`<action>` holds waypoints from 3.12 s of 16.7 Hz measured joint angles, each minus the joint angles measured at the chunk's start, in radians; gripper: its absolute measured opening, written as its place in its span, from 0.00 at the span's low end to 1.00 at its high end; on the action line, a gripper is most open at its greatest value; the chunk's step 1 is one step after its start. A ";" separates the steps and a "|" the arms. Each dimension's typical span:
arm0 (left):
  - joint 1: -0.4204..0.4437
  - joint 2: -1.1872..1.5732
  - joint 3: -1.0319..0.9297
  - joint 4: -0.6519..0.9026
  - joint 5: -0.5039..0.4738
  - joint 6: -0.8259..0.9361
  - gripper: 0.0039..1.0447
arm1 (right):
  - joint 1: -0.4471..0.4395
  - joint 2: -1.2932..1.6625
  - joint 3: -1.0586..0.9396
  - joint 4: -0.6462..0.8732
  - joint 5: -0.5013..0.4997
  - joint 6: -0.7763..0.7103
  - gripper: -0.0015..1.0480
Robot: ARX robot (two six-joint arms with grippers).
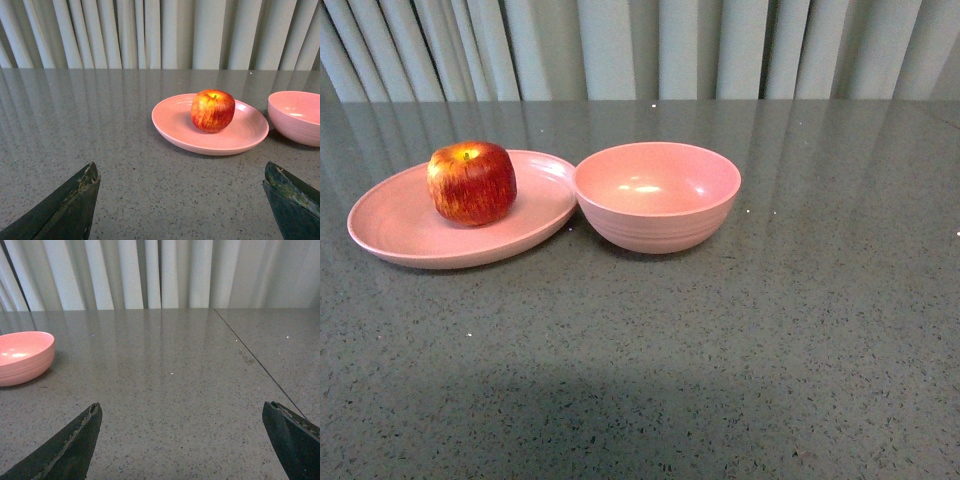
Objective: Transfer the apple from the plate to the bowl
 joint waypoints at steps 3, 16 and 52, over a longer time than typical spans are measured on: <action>0.000 0.000 0.000 0.000 0.000 0.000 0.94 | 0.000 0.000 0.000 0.000 0.000 0.000 0.94; 0.020 0.440 0.278 -0.099 -0.062 -0.062 0.94 | 0.000 0.000 0.000 0.001 0.000 -0.001 0.94; -0.156 1.730 1.148 -0.145 0.135 0.102 0.94 | 0.000 0.000 0.000 0.001 0.000 -0.001 0.94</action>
